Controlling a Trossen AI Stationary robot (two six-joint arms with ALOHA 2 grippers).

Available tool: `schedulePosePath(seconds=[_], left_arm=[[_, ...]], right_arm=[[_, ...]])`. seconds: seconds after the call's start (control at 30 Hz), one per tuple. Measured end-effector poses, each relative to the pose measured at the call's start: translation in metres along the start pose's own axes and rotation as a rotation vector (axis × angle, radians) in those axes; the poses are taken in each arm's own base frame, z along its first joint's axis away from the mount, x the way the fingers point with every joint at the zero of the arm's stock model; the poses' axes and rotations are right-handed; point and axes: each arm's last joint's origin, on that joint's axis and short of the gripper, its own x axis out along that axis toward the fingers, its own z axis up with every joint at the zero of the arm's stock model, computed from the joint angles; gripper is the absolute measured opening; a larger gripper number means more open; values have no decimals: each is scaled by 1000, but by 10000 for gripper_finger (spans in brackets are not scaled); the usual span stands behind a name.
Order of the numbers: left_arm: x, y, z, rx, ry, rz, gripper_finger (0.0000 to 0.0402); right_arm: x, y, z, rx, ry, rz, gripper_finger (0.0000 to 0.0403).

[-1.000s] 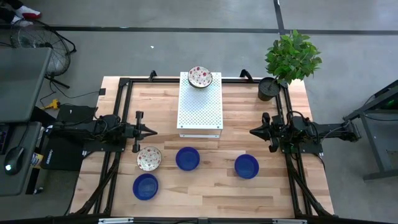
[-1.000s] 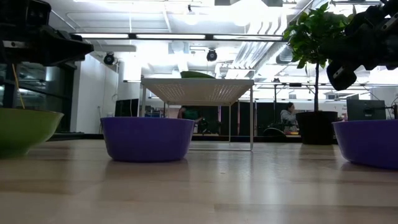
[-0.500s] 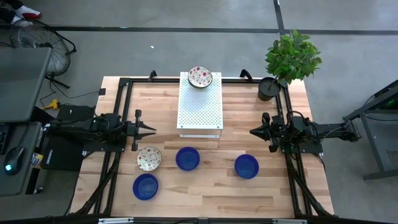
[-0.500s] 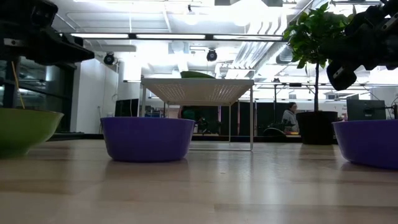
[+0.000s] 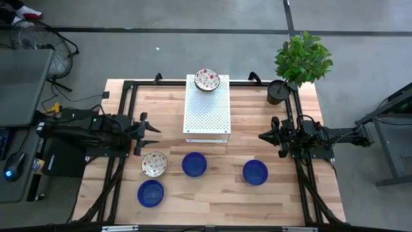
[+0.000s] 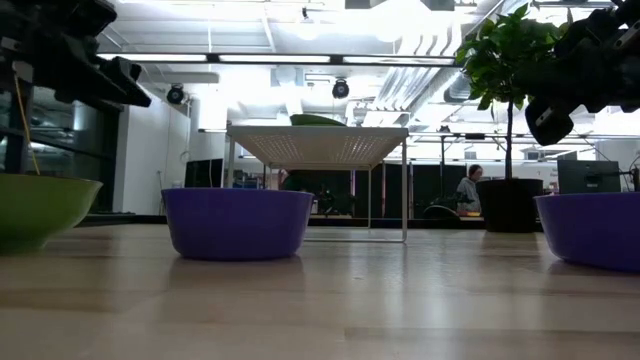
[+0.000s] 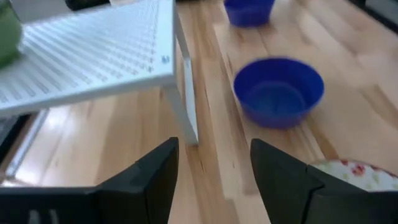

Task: Pick & Place Mini bowls
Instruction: Stack the green bowl on top of the green bowls on the shelf

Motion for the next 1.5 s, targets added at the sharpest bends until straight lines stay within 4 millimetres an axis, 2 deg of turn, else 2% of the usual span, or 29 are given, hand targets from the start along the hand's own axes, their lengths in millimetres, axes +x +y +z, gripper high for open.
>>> schedulePosePath(seconds=[0.3, 0.5, 0.67, 0.93, 1.2, 1.5], left_arm=[[-6, 4, 33, -89, 293, -107, 197], [-3, 4, 38, -163, 569, -166, 197], [4, 1, 37, -211, 705, -205, 197], [3, -14, 35, -292, 792, -133, 197], [-9, -33, 33, -505, 852, -23, 197], [2, -54, 31, -759, 944, 158, 197]], right_arm=[[0, 0, 0, 0, 0, 0, 0], [0, 0, 0, 0, 0, 0, 0], [0, 0, 0, 0, 0, 0, 0], [0, 0, 0, 0, 0, 0, 0], [0, 0, 0, 0, 0, 0, 0], [0, 0, 0, 0, 0, 0, 0]])
